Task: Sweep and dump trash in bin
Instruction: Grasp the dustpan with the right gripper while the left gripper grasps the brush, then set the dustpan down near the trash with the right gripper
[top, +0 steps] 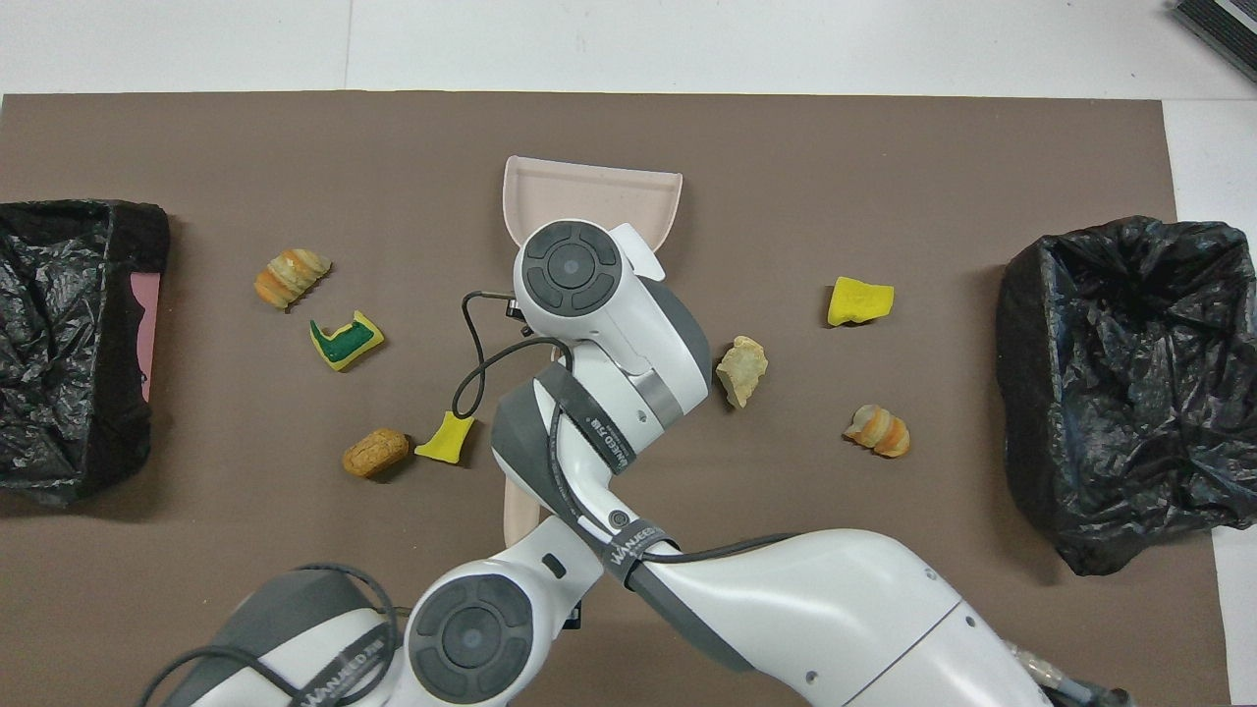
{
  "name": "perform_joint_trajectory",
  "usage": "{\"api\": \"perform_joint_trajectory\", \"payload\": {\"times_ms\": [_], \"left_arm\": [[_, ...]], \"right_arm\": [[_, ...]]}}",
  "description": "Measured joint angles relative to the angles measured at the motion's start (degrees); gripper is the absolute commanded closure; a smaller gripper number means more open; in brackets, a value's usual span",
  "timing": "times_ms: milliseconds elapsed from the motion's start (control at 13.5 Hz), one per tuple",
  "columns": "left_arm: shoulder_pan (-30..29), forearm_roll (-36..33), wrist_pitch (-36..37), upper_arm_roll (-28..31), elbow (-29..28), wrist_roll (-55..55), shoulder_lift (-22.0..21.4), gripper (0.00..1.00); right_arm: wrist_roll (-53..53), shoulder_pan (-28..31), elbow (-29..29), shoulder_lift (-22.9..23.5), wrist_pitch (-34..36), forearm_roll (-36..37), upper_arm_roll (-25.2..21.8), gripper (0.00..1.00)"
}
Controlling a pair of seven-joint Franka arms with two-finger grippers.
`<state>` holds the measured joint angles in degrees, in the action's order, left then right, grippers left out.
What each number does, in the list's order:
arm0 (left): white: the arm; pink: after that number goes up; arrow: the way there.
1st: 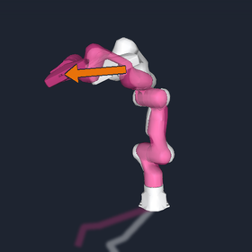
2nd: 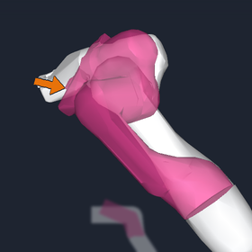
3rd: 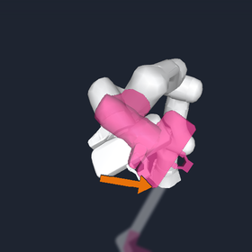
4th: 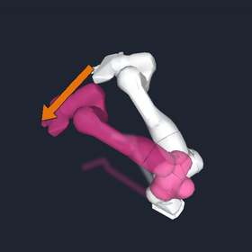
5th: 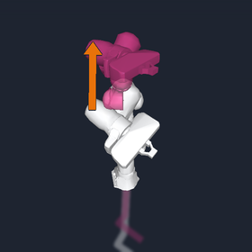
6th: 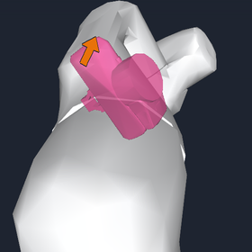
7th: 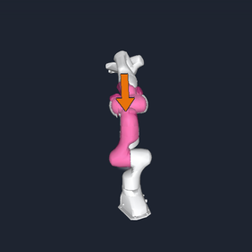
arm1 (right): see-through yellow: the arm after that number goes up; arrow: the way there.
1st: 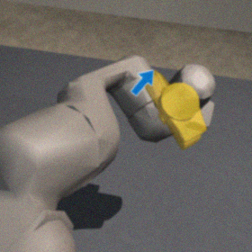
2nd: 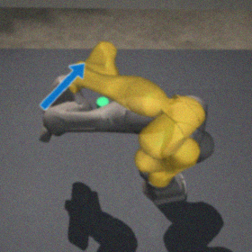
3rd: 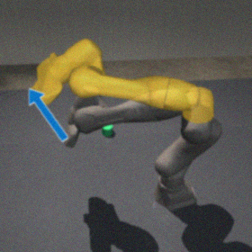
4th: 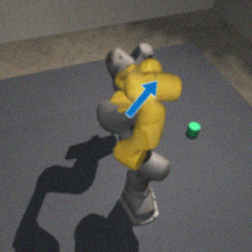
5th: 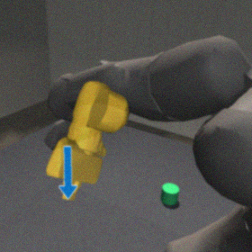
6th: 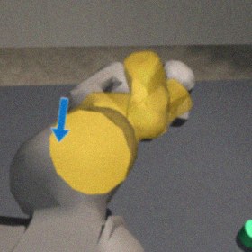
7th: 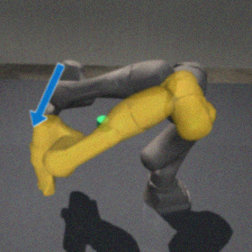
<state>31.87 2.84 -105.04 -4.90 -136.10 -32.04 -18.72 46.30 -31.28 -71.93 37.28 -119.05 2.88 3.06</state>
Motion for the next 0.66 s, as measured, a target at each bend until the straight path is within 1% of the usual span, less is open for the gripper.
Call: {"api": "perform_joint_trajectory", "payload": {"times_ms": [148,222,369,517,665], "left_arm": [[-4.62,-3.40,-0.10,0.03,-0.19,0.78,-0.14,1.00],[-6.91,-4.95,-1.19,0.05,-0.25,1.04,0.03,1.00],[-12.15,-6.23,-6.73,0.03,-0.47,3.82,1.01,1.00],[-18.10,-6.40,-12.08,0.03,-0.49,10.67,2.90,1.00],[-25.44,-6.56,-16.65,0.08,-0.24,20.81,5.04,1.00]], "right_arm": [[-1.68,0.65,-0.74,-2.64,0.71,-0.02,0.05,1.00],[-2.44,0.73,-2.01,-4.34,1.11,-0.02,0.12,1.00],[-6.17,0.67,-6.17,-8.23,1.64,-0.03,0.49,1.00],[-14.03,0.64,-10.58,-11.84,3.18,-0.56,0.80,1.00],[-25.02,0.72,-13.11,-14.54,7.77,-2.84,0.80,1.00]]}}
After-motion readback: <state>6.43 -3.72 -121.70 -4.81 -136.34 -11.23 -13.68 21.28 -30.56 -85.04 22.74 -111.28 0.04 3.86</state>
